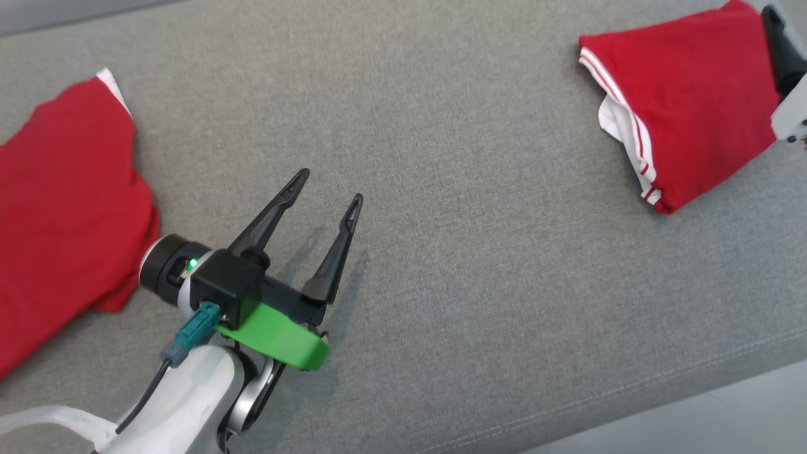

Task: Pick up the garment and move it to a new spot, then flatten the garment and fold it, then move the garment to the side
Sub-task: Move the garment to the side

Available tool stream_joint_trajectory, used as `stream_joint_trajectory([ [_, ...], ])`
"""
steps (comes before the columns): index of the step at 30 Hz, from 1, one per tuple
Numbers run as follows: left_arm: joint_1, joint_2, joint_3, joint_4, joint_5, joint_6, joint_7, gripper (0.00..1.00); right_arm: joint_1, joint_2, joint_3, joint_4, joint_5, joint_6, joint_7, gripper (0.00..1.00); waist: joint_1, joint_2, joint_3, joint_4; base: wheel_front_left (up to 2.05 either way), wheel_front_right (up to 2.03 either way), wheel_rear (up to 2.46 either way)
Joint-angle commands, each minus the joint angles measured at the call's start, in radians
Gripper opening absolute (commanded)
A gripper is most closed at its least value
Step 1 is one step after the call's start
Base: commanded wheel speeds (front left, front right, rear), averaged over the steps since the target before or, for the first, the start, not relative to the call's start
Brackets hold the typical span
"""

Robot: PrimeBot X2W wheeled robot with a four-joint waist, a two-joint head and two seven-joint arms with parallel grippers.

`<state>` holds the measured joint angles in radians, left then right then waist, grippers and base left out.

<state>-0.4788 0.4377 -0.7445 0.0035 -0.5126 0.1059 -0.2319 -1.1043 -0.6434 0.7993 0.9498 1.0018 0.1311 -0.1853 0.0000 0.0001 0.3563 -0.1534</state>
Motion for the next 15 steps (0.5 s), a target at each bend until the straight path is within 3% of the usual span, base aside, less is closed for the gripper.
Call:
stream_joint_trajectory([
  [1, 0.025, 0.005, 0.010, 0.008, -0.014, 0.008, -0.008, 1.00, 0.035, -0.013, 0.007, -0.026, 0.007, -0.001, -0.016, 1.00, 0.0000, -0.0001, -0.088, 0.013, 0.00, 0.00, 0.00],
  [9, 0.097, -0.010, 0.048, 0.033, -0.053, 0.036, -0.026, 1.00, 0.203, -0.091, -0.049, -0.189, -0.006, -0.001, -0.074, 1.00, 0.0000, -0.0001, -0.210, 0.100, 0.00, 0.00, 0.00],
  [15, 0.163, -0.020, 0.079, 0.046, -0.078, 0.062, -0.031, 1.00, 0.383, -0.093, -0.178, -0.336, -0.089, -0.001, -0.079, 1.00, 0.0000, -0.0001, -0.281, 0.159, 0.00, 0.00, 0.00],
])
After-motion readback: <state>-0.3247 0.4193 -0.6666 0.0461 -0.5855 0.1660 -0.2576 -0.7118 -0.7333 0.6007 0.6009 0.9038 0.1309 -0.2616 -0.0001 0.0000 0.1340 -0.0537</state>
